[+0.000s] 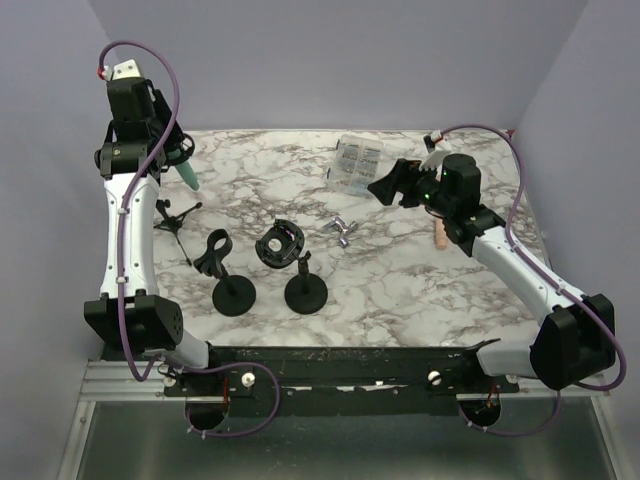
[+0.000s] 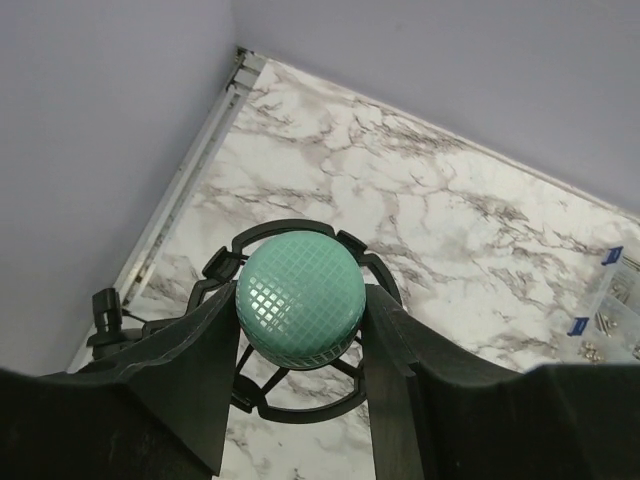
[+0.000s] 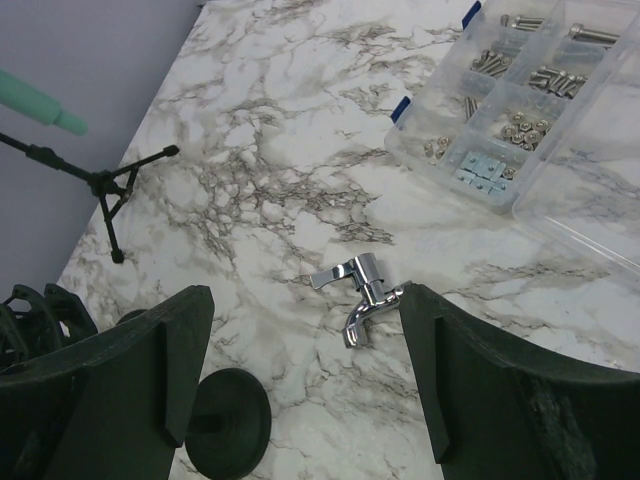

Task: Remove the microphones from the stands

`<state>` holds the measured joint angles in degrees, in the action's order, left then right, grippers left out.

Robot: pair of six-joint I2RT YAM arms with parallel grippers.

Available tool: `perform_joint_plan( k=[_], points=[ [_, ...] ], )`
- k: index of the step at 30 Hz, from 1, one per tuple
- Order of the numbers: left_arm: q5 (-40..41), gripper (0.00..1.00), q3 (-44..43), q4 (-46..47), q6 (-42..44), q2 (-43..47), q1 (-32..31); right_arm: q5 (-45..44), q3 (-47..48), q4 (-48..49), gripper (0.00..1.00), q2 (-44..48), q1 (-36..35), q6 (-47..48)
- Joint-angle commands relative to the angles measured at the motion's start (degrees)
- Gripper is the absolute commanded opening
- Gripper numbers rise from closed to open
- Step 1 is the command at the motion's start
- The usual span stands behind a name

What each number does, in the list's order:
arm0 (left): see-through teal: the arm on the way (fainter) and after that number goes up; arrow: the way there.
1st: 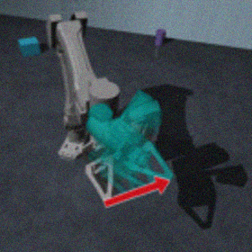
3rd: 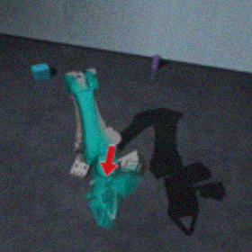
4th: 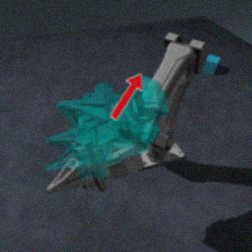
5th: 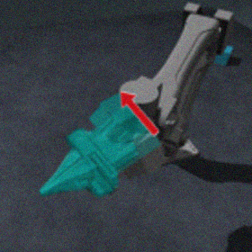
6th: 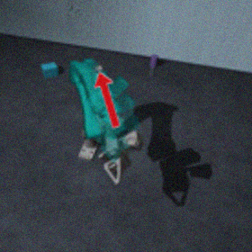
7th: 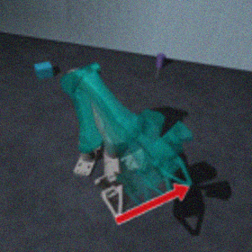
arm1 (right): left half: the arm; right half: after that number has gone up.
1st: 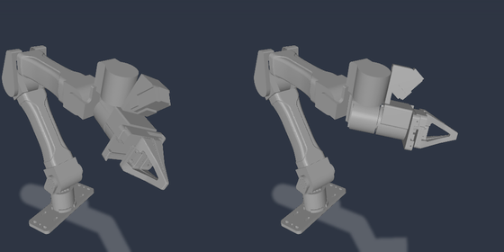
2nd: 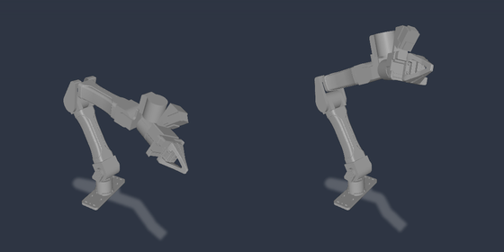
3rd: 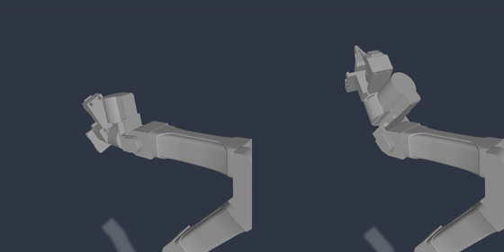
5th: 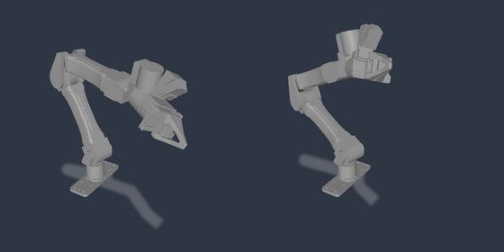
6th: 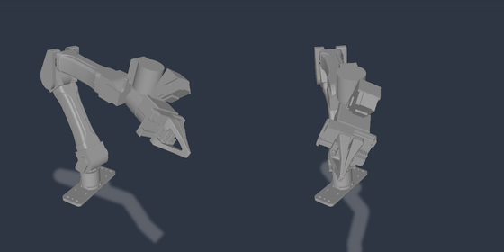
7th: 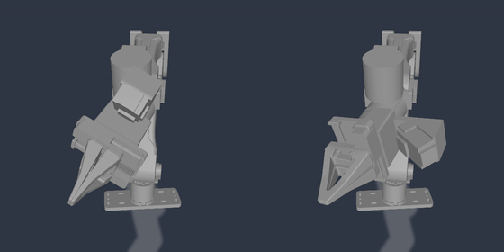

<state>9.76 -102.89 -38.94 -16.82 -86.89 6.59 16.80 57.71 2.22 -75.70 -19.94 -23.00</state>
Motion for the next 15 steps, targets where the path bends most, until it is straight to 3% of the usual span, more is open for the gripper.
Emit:
perform_joint_plan(
  k=[1,8,15],
  points=[
    [-6.2,0.0,1.6,-0.6,-5.8,2.0,-0.7,0.1,-1.0,1.9,0.84,0.9,-0.3,-0.5],
    [-7.7,0.0,-2.3,-2.3,-9.2,2.3,-1.3,0.6,-1.4,2.6,0.83,0.5,-0.3,-0.8],
    [-6.1,0.0,-0.3,-2.5,-11.1,5.3,-1.3,0.7,-1.5,2.7,0.83,0.5,-0.4,-0.9]
  ],
)
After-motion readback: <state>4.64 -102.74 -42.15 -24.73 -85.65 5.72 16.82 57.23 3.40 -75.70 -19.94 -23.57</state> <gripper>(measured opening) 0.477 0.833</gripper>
